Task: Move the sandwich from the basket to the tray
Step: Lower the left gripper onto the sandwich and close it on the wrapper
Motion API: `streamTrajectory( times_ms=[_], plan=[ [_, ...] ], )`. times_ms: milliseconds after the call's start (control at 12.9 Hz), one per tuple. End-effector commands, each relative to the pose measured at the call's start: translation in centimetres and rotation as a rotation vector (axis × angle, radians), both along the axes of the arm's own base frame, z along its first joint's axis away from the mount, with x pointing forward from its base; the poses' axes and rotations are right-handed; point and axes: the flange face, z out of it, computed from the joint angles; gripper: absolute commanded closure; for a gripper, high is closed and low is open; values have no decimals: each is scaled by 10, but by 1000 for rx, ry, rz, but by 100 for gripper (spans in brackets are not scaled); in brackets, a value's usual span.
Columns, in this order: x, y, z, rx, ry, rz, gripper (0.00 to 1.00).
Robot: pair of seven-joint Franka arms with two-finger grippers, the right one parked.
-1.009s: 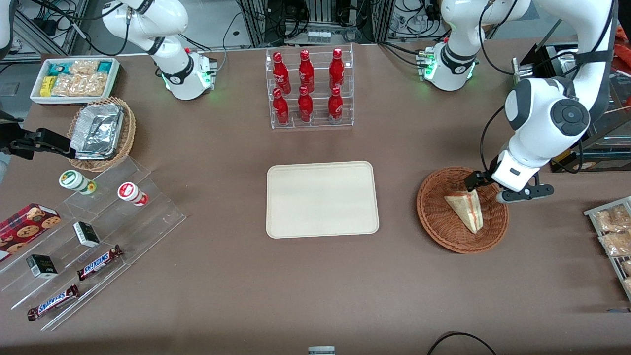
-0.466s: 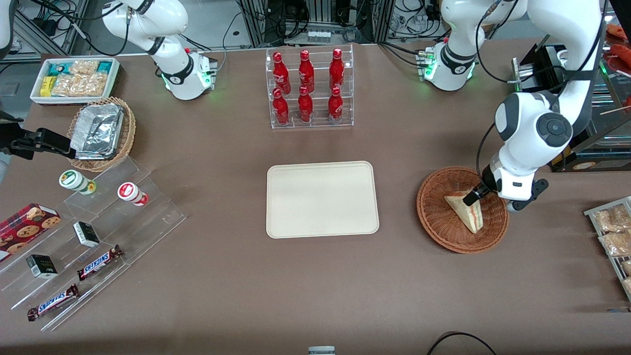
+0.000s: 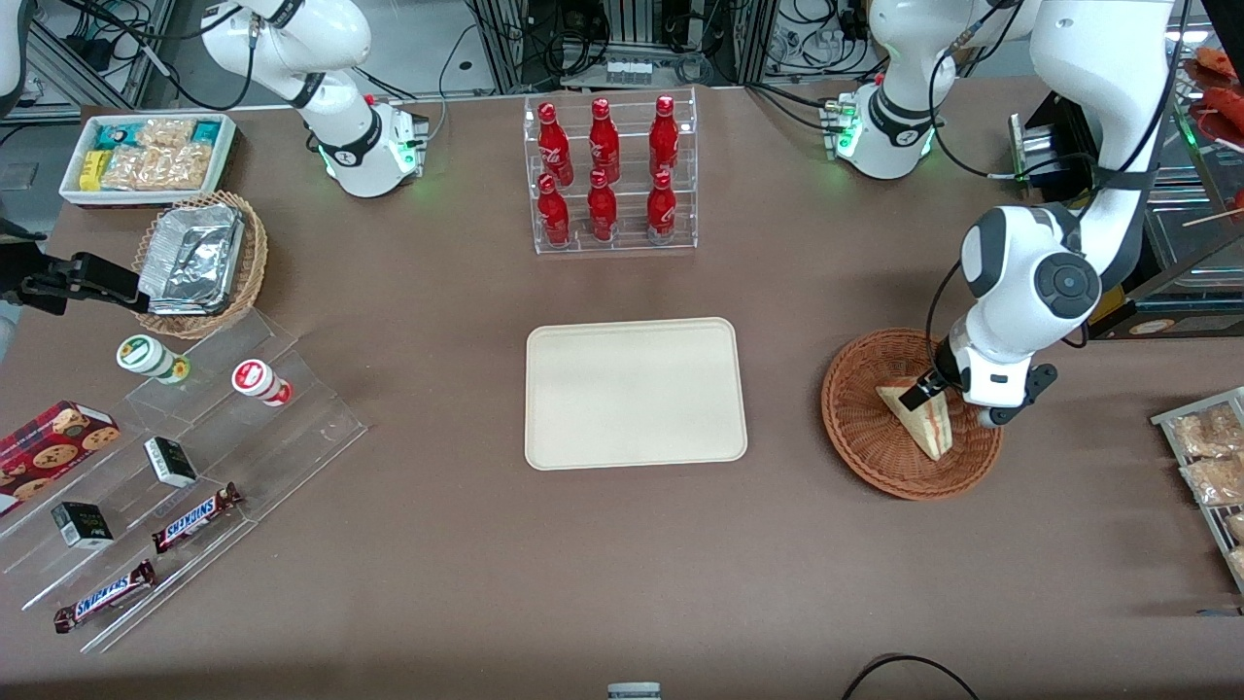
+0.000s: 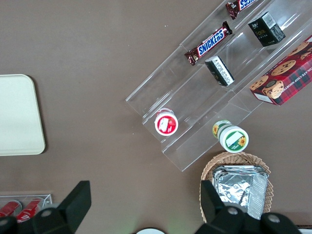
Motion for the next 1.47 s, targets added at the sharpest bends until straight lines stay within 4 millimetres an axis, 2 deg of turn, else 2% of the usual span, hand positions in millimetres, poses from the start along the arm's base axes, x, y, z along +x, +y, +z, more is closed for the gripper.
streamTrajectory(
  times_ms=[0,78,155,233,310,388,621,776,1086,1241,1397],
  plan=[
    [5,0,-5,-5,-7,2,0],
    [6,0,-5,-6,-11,2,1],
    [6,0,-8,-6,-8,2,17],
    [6,0,-8,-6,-10,3,46],
    [6,0,-10,-7,-7,5,81],
    [6,0,-9,-7,-7,5,100],
    [10,0,-5,-8,-10,3,100],
    [19,-1,10,-8,-19,3,100],
    [50,-8,68,-2,65,-9,100],
    [55,-19,83,-3,79,-33,100],
    [53,-56,90,-7,69,-98,100]
  ],
)
